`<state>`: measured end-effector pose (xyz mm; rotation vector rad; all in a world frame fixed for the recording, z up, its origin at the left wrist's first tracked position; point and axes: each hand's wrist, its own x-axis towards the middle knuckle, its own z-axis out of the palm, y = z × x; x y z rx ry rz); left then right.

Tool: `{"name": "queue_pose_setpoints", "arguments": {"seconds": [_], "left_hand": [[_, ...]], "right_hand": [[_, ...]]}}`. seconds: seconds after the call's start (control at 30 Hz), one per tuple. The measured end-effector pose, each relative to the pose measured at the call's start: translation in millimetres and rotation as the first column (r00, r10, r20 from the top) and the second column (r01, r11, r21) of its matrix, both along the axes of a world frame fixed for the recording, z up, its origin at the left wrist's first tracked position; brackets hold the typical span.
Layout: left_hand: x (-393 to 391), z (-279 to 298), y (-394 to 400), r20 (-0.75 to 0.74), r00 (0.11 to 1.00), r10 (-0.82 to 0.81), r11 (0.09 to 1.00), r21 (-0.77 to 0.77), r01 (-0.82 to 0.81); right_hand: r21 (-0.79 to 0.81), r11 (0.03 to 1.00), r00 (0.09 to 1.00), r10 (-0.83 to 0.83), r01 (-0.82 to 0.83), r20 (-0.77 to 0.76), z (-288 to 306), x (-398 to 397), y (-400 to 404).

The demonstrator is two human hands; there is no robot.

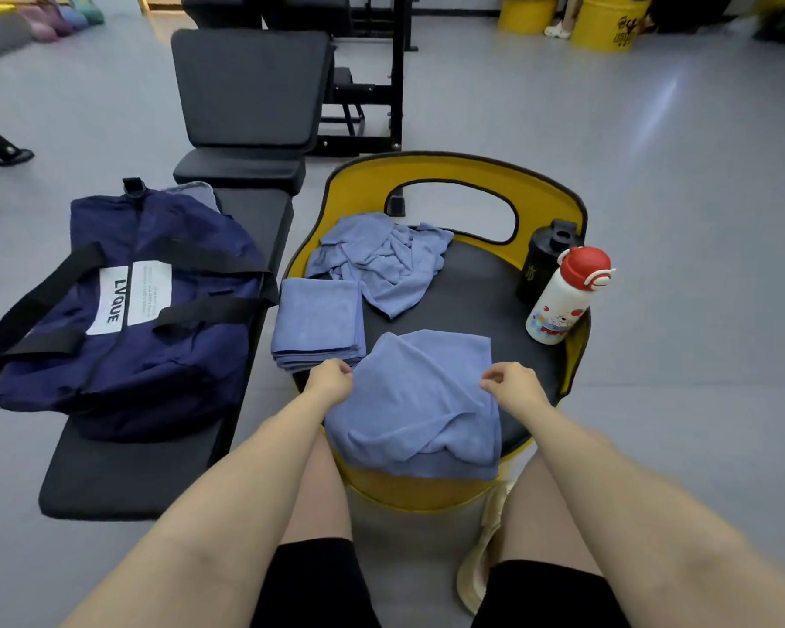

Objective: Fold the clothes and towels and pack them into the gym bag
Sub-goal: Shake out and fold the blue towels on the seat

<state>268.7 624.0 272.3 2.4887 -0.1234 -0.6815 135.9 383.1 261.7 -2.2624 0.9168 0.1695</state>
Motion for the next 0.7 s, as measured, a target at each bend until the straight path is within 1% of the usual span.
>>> {"name": "queue_pose_setpoints", "arguments": {"seconds": [0.1,0.17,0.23,0.3,0.4,0.47,0.53,0.6,0.67,0.7], "left_hand": [[7.7,-6.8,-9.6,-0.051,0.998,-0.029,0.998,0.062,0.033],[10.5,-14.2,-15.6,-0.122,0.990,-0.066,0.994,0.082,0.076],[12.4,-22.9,-20.5,-0.194,0.976,-0.098,0.990,0.084,0.116],[14.1,-25.5,-24.8,-0.223,0.971,-0.086,0.992,0.068,0.103],[20.7,-25.8,-29.4,-0.222,0.974,0.035,0.999,0.024,-0.031],[25.1,-30.2,-31.5,-0.269,0.955,0.124,0.989,-0.046,-0.142],[26.0,-37.6,-33.4,-0.405,0.891,0.206,0.950,-0.134,-0.281],[21.6,-36.5,-36.4,-0.530,0.811,0.247,0.911,-0.158,-0.381],[19.0,-35.8,-41.0,-0.583,0.769,0.262,0.882,-0.180,-0.437],[18.8,-35.3,-43.5,-0.583,0.768,0.265,0.875,-0.189,-0.446]], "right_hand": [[0.021,0.999,0.999,-0.041,0.041,-0.017,-5.9,12.3,-10.6],[0.050,0.997,0.998,-0.052,0.054,-0.045,-9.6,21.7,-16.1],[0.083,0.995,0.996,-0.052,0.059,-0.078,-13.0,30.4,-20.1],[0.121,0.989,0.993,-0.078,0.088,-0.088,-18.4,38.2,-23.3],[0.205,0.965,0.987,-0.151,0.161,-0.062,-27.0,47.5,-23.6],[0.260,0.944,0.979,-0.200,0.201,-0.033,-31.1,52.9,-22.1],[0.302,0.922,0.969,-0.247,0.242,-0.022,-33.0,56.8,-20.0],[0.340,0.895,0.954,-0.300,0.287,-0.016,-34.6,59.6,-18.5],[0.354,0.884,0.946,-0.326,0.306,-0.006,-36.3,61.7,-18.3],[0.339,0.893,0.950,-0.311,0.295,-0.006,-36.5,62.7,-18.0]]}}
